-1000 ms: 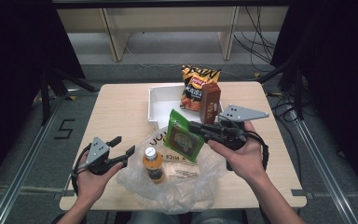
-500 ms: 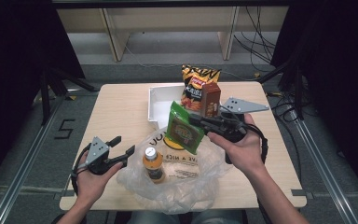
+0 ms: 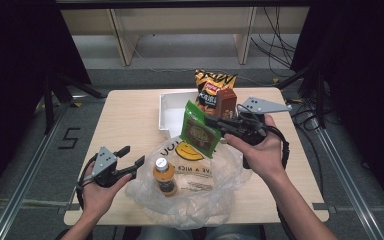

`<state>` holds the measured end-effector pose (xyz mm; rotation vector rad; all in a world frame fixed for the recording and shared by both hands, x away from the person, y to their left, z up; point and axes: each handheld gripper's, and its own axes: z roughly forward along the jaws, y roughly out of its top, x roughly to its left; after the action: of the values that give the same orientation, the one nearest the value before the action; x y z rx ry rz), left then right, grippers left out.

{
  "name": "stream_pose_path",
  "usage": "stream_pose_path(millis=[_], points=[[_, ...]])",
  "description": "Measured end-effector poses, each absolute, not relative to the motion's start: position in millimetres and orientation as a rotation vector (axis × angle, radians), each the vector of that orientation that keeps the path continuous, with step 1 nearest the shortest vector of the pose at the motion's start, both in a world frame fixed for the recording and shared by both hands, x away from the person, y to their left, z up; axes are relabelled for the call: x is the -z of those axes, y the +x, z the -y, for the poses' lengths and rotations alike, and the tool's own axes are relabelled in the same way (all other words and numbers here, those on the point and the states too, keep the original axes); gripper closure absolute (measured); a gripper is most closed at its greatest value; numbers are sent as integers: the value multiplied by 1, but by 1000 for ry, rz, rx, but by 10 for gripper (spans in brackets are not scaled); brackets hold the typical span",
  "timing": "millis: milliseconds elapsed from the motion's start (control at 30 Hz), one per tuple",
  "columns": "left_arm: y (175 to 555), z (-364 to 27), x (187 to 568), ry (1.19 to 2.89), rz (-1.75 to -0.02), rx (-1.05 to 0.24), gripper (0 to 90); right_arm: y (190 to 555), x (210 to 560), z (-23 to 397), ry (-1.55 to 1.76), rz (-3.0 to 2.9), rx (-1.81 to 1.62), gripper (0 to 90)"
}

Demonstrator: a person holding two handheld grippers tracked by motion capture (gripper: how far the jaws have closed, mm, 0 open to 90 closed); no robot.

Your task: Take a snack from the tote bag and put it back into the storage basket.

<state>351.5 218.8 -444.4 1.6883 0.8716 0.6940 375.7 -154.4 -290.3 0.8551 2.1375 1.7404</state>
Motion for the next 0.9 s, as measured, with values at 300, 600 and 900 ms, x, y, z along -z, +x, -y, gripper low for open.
stream_pose_path(millis=[300, 600, 900], points=[[351, -218, 444, 1684, -874, -694, 354, 380, 286, 156, 862, -2112, -1747, 900], [351, -219, 444, 1685, -876, -693, 354, 386, 283, 161, 876, -2107, -1745, 900], [352, -219, 444, 1685, -872, -692, 354, 394, 278, 160, 856, -2067, -1740, 900]])
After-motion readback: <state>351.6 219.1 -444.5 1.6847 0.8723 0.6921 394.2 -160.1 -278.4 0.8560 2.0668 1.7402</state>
